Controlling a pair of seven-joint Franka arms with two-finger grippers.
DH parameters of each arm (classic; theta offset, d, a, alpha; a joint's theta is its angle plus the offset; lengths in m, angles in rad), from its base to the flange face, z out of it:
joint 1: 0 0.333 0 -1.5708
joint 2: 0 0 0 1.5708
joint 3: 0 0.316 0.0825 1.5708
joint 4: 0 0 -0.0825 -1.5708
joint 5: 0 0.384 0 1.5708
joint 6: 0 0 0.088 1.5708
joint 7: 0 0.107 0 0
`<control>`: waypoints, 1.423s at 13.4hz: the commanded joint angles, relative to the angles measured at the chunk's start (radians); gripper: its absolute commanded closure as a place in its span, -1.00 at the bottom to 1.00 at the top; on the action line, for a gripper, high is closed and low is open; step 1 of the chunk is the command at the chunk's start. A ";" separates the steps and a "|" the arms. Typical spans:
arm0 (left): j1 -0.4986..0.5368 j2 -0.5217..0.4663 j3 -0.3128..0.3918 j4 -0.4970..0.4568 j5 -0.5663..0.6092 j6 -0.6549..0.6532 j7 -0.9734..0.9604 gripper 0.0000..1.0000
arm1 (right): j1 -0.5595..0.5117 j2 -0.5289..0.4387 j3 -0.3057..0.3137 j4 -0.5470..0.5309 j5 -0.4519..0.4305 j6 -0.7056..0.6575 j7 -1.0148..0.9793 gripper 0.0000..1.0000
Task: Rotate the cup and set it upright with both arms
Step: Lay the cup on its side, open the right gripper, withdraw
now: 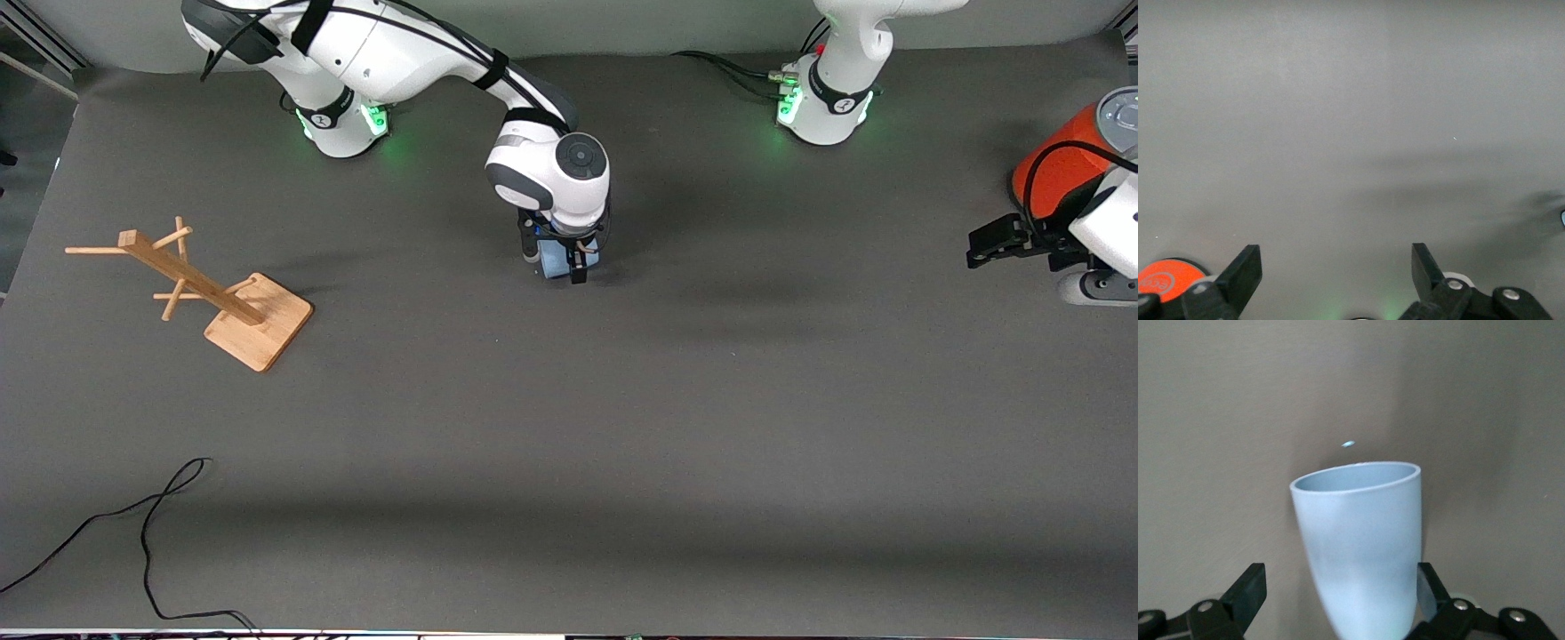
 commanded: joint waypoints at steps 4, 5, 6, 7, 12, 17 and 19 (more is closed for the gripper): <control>0.002 -0.010 0.004 0.000 -0.002 -0.007 0.005 -1.00 | -0.099 -0.203 0.016 0.099 0.239 -0.207 -0.317 -1.00; 0.002 -0.010 0.004 0.003 -0.002 -0.007 0.005 -1.00 | -0.156 -0.250 0.016 0.098 0.313 -0.213 -0.417 -1.00; 0.002 -0.012 0.004 0.003 -0.002 -0.008 0.005 -1.00 | -0.207 -0.296 0.015 0.096 0.367 -0.220 -0.516 -1.00; 0.002 -0.010 0.004 0.001 -0.004 -0.007 0.005 -1.00 | -0.254 -0.333 0.003 0.090 0.406 -0.237 -0.609 -1.00; -0.008 -0.018 -0.002 0.003 -0.007 -0.029 -0.027 -1.00 | -0.264 -0.481 -0.325 0.086 0.524 -0.353 -1.278 -1.00; -0.033 -0.021 -0.088 0.004 -0.035 -0.126 -0.190 -1.00 | -0.288 -0.577 -0.575 0.072 0.524 -0.461 -1.886 -1.00; -0.036 -0.007 -0.165 0.004 -0.035 -0.117 -0.285 -1.00 | -0.359 -0.632 -0.580 0.029 0.523 -0.463 -2.116 -1.00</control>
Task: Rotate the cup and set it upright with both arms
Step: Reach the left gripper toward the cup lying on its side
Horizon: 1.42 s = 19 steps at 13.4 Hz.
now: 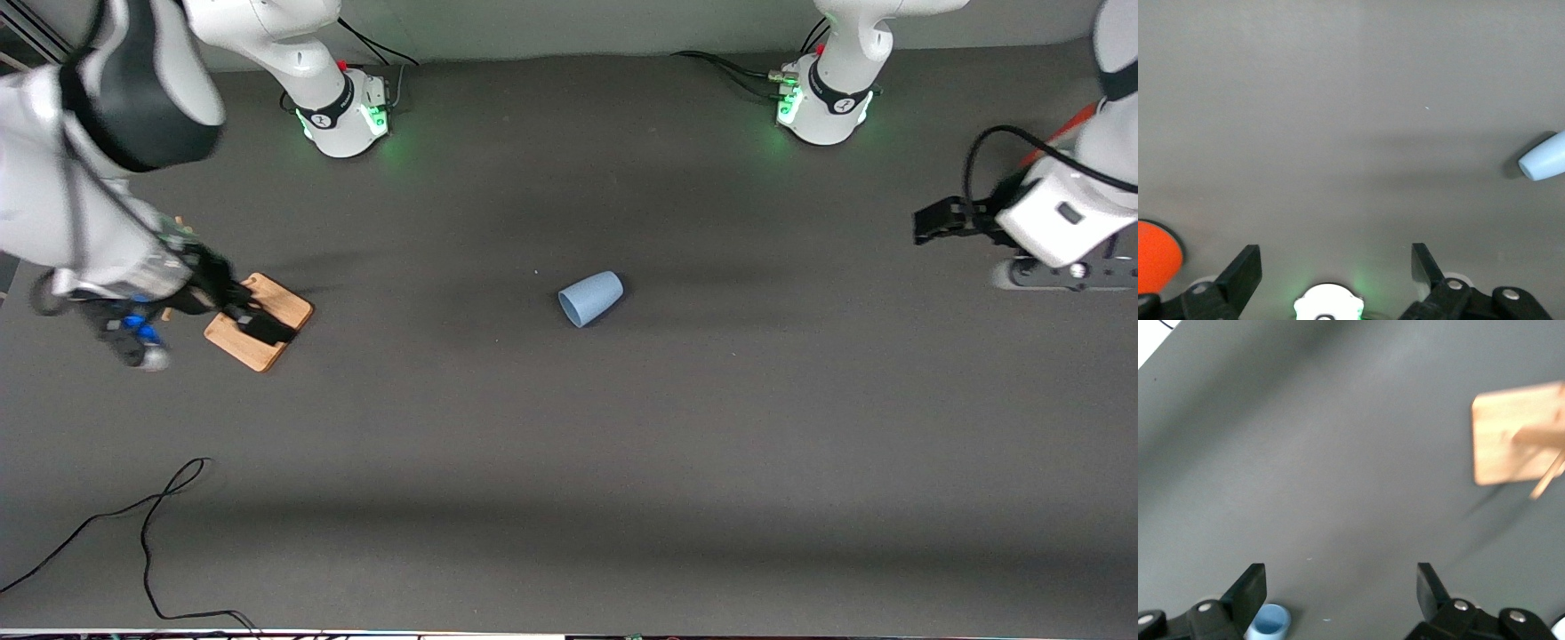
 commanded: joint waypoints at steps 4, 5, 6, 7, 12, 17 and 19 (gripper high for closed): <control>-0.024 0.046 -0.181 0.025 -0.034 -0.002 -0.281 -1.00 | -0.076 -0.161 -0.008 -0.109 -0.098 0.001 -0.511 -1.00; -0.041 0.079 -0.198 0.054 -0.039 0.000 -0.348 -1.00 | -0.078 -0.178 -0.011 -0.127 -0.105 0.001 -0.535 -1.00; -0.080 0.127 -0.209 0.101 -0.036 0.009 -0.434 -1.00 | -0.090 -0.186 -0.022 -0.138 -0.109 0.002 -0.580 -1.00; -0.131 0.179 -0.210 0.151 -0.030 0.015 -0.524 -1.00 | -0.092 -0.184 -0.043 -0.140 -0.109 0.009 -0.642 -1.00; -0.329 0.413 -0.209 0.375 0.039 0.018 -0.861 -1.00 | -0.089 -0.178 -0.074 -0.153 -0.096 0.002 -0.690 -1.00; -0.493 0.659 -0.203 0.588 0.120 0.017 -1.109 -1.00 | -0.085 -0.183 -0.080 -0.161 -0.096 0.004 -0.690 -1.00; -0.528 0.723 -0.203 0.597 0.140 0.032 -1.174 -1.00 | -0.085 -0.189 -0.080 -0.160 -0.096 0.001 -0.690 -1.00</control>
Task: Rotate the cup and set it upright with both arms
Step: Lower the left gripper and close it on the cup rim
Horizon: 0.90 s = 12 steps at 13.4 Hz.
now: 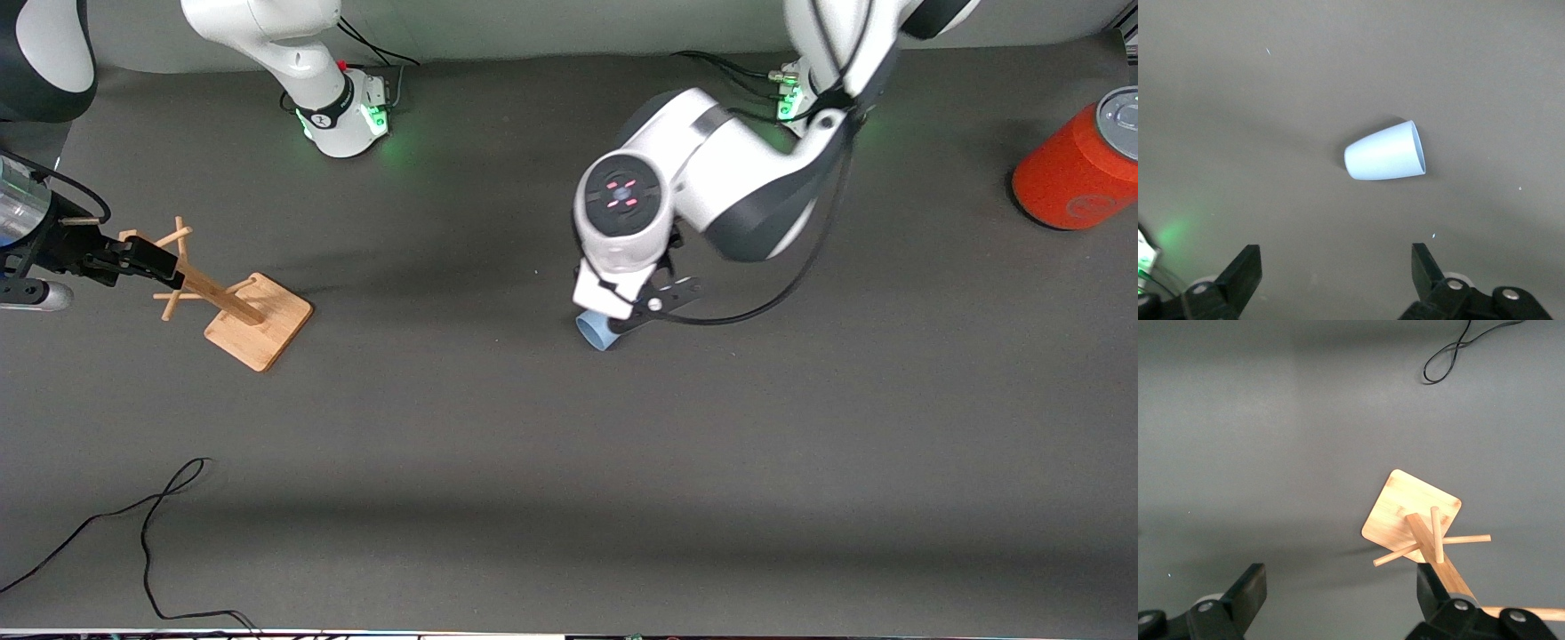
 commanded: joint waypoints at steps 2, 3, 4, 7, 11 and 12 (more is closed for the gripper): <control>-0.083 0.154 0.013 0.095 0.066 -0.012 -0.079 -1.00 | 0.003 -0.025 -0.006 -0.013 0.006 0.008 -0.025 -1.00; -0.098 0.179 0.011 0.097 0.089 -0.012 -0.084 -1.00 | 0.003 -0.025 -0.006 -0.015 0.006 0.008 -0.027 -1.00; -0.118 0.202 0.013 0.095 0.126 -0.012 -0.082 -1.00 | 0.003 -0.025 -0.006 -0.015 0.006 -0.001 -0.027 -1.00; -0.134 0.245 0.013 0.095 0.198 0.015 -0.079 -1.00 | 0.003 -0.025 -0.006 -0.015 0.006 -0.011 -0.025 -1.00; -0.147 0.254 0.102 0.089 0.200 0.109 -0.079 -1.00 | 0.003 -0.022 -0.006 -0.013 0.008 0.003 -0.022 -1.00; -0.155 0.265 0.115 0.089 0.204 0.133 -0.079 -1.00 | 0.003 -0.022 -0.006 -0.015 0.008 0.002 -0.022 -1.00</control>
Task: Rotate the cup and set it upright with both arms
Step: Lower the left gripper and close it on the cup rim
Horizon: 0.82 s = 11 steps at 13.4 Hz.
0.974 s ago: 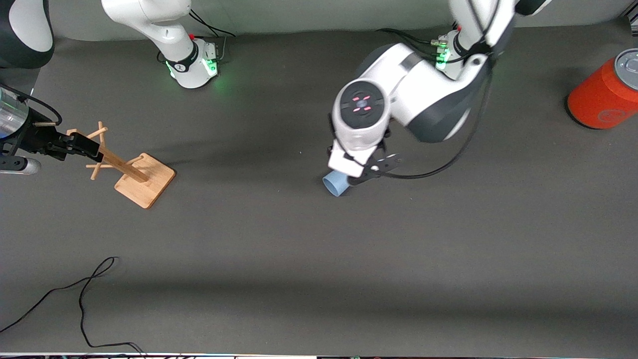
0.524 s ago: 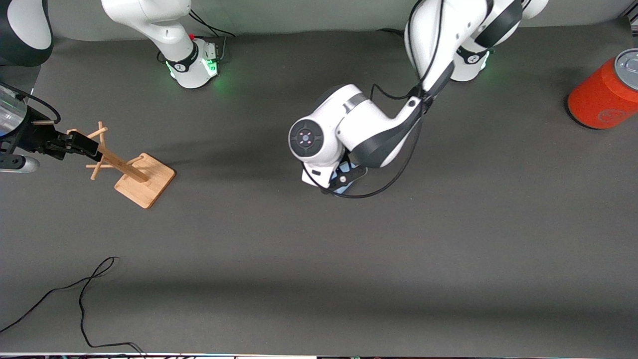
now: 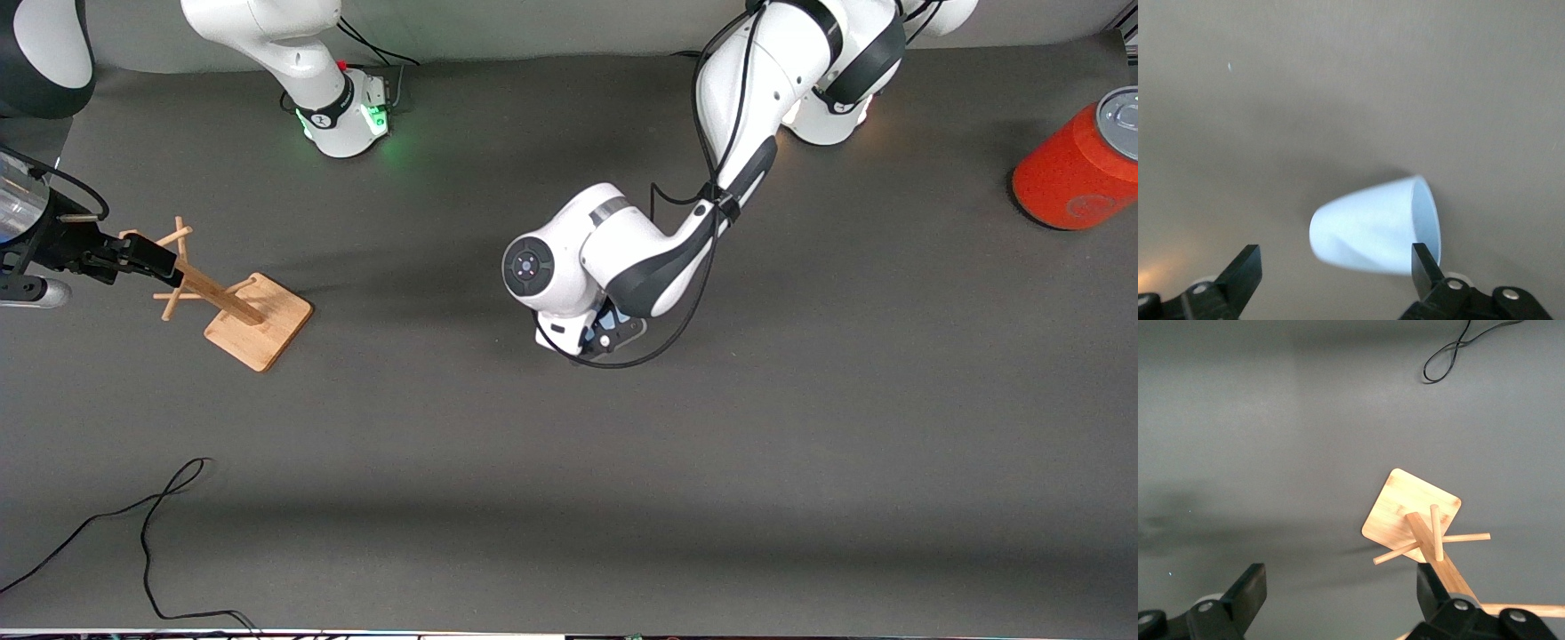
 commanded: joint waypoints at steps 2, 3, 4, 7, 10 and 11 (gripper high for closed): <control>-0.039 0.048 0.049 0.036 0.038 0.060 -0.012 -1.00 | 0.003 -0.016 -0.006 -0.013 0.008 0.007 -0.022 -1.00; -0.039 0.054 0.049 0.036 0.038 0.071 -0.014 -1.00 | 0.003 -0.016 -0.006 -0.010 0.008 0.007 -0.022 -1.00; -0.041 0.059 0.049 0.035 0.038 0.076 -0.017 -1.00 | 0.003 -0.018 -0.006 -0.008 0.008 0.007 -0.016 -1.00; -0.067 0.080 0.049 0.027 0.038 0.061 -0.023 -1.00 | 0.003 -0.024 -0.006 -0.013 0.014 0.006 -0.011 -1.00; -0.074 0.082 0.049 -0.005 0.038 0.057 -0.023 -1.00 | 0.003 -0.029 -0.007 -0.013 0.015 0.000 -0.013 -1.00; -0.077 0.082 0.049 -0.017 0.039 0.054 -0.023 -1.00 | 0.003 -0.032 -0.007 -0.015 0.015 -0.002 -0.011 -1.00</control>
